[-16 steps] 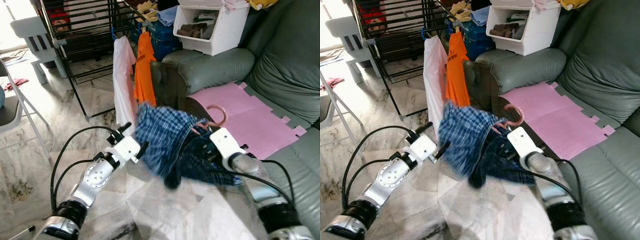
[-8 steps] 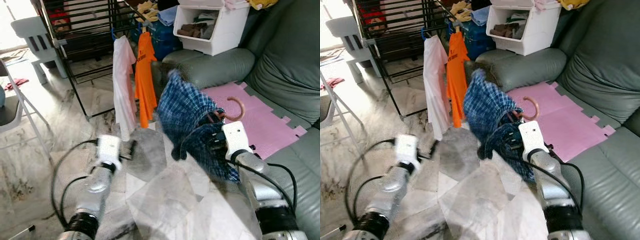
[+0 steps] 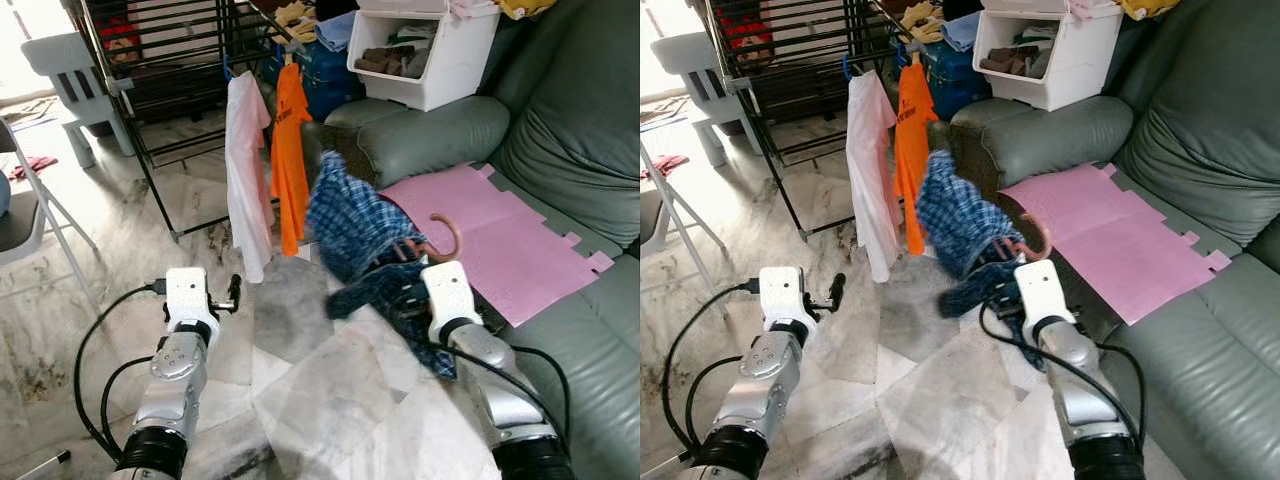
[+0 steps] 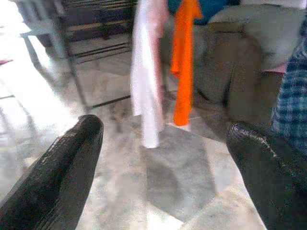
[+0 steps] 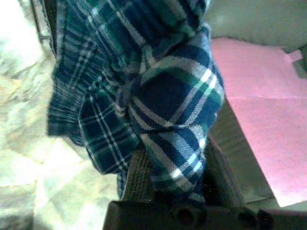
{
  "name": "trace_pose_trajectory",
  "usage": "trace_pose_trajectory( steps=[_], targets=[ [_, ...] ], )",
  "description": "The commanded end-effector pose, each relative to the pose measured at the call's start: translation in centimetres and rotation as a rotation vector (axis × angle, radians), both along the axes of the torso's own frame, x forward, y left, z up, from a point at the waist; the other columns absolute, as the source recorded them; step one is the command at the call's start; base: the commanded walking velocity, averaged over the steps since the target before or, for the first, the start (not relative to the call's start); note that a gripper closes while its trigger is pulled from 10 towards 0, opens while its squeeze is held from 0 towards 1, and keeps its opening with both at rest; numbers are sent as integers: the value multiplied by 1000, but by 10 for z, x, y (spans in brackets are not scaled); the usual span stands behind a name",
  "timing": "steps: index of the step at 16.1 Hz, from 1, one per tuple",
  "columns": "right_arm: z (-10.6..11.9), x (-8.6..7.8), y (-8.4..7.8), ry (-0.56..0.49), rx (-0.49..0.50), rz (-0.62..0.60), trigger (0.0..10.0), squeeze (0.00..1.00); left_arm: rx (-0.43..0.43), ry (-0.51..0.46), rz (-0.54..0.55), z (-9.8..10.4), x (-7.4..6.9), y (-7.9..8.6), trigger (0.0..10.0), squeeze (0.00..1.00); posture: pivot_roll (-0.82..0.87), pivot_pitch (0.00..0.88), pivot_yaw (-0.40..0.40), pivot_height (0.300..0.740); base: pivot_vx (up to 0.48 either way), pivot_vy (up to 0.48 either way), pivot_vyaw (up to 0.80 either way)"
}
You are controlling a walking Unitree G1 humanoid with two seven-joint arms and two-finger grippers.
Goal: Hang hanger
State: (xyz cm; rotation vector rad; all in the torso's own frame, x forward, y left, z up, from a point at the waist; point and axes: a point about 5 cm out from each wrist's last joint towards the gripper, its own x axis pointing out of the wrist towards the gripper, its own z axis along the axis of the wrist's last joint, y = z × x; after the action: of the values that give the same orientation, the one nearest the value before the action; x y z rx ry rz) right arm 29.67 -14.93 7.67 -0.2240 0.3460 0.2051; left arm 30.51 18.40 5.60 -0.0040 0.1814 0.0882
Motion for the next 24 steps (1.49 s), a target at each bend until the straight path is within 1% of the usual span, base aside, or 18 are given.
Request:
trace_pose_trajectory(
  steps=[1, 5, 6, 9, 12, 16, 18, 20, 22, 24],
  targets=[
    [0, -3, 10, 15, 23, 38, 10000, 0, 18, 12, 48, 1, -1, 9, 10000, 0, -171, 0, 58, 740, 0, 0, 0],
    [-2, -6, 15, 26, 54, 43, 10000, 0, 1, 7, 32, 1, 0, 8, 10000, 0, -168, 0, 56, 740, 192, 0, 0],
    [-1, -5, 14, 16, 55, 30, 10000, 0, 2, 6, 33, 1, 0, 9, 10000, 0, -168, 0, 55, 740, 307, 0, 0],
    [5, 1, 7, -4, 62, 2, 10000, 0, 7, 3, 36, 3, 1, 10, 10000, 0, -168, 0, 55, 740, 385, 0, 529],
    [6, 2, 6, -7, 63, -3, 10000, 0, 14, 1, 39, 3, 1, 11, 10000, 0, -169, 0, 55, 740, 414, 0, 508],
    [4, 1, 8, -12, 68, -5, 10000, 0, 37, 3, 63, 3, -2, 21, 10000, 0, -164, 0, 56, 740, 435, 0, 452],
    [2, 1, 11, -12, 65, 3, 10000, 0, 39, 6, 73, 1, -3, 24, 10000, 0, -154, 0, 57, 740, 435, 0, 0],
    [-1, 0, 10, -5, 62, 3, 10000, 0, 44, 13, 84, -1, -4, 27, 10000, 0, -149, 0, 57, 740, 422, 0, 0],
    [-2, -2, 2, -23, 60, -28, 10000, 0, 58, 21, 107, -3, -5, 33, 10000, 0, -140, 0, 55, 740, 411, 127, 0],
    [0, -8, -17, -48, 45, -76, 10000, 0, 81, 16, 144, -3, -12, 46, 10000, 0, -132, 0, 55, 740, 364, 311, 0]
  ],
)
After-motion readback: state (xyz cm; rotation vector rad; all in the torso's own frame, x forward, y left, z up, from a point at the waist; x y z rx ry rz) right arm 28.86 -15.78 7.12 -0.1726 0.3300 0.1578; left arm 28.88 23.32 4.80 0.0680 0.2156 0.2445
